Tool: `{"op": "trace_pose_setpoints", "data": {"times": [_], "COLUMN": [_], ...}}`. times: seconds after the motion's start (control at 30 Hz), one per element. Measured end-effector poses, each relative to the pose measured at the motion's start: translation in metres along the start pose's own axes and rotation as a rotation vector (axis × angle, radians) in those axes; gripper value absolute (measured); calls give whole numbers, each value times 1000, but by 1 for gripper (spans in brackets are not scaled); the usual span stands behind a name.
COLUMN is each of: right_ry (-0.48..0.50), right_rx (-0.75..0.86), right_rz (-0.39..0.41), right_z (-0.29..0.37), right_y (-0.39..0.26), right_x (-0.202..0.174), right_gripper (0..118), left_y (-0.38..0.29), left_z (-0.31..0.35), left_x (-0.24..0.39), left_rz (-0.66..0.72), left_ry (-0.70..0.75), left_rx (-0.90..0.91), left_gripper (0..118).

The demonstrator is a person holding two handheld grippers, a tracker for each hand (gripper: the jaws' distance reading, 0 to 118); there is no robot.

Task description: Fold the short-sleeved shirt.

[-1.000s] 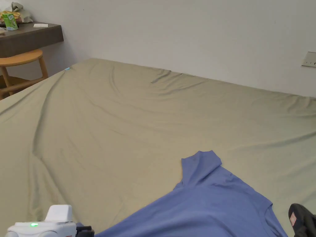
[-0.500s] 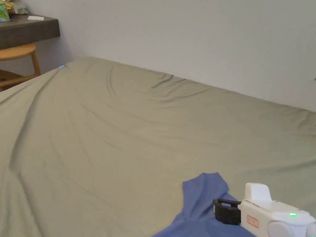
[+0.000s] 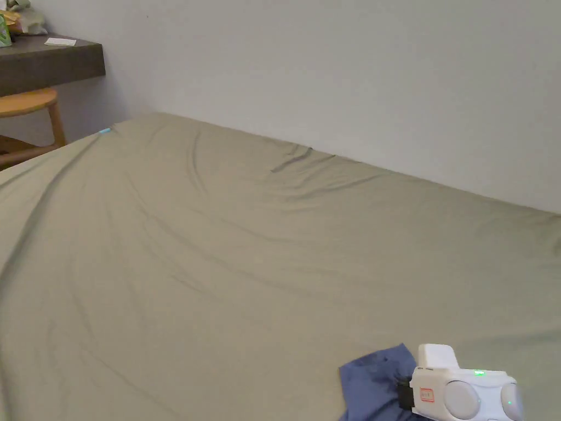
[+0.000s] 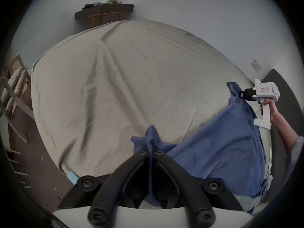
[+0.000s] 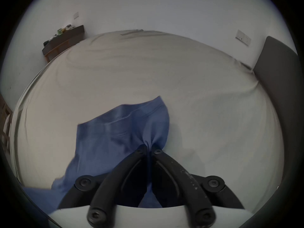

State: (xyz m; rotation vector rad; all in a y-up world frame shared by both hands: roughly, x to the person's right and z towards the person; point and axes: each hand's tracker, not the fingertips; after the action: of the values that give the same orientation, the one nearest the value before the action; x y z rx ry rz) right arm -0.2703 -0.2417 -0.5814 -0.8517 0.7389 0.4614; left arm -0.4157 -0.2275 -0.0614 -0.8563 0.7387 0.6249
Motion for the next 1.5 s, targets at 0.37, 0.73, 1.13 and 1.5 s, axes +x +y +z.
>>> {"op": "trace_pose_setpoints", "data": {"times": [0.37, 0.73, 1.13, 1.5], "right_ry": [121, -159, -215, -284], "right_rx": [600, 946, 958, 898], "right_rz": [-294, -466, -482, -496], "right_z": [221, 452, 485, 379], "right_y": [-109, -294, -298, -64], "right_x": [38, 50, 90, 213], "right_gripper": [7, 7, 7, 7], "left_y": [16, -20, 19, 263], "left_z": [75, 153, 152, 65], "left_x": [36, 102, 165, 289], "left_rz": [-87, -195, -323, -245], "left_ry": [-58, -182, -281, -315], "left_rx": [295, 581, 616, 580], "left_gripper": [2, 2, 2, 1]}}
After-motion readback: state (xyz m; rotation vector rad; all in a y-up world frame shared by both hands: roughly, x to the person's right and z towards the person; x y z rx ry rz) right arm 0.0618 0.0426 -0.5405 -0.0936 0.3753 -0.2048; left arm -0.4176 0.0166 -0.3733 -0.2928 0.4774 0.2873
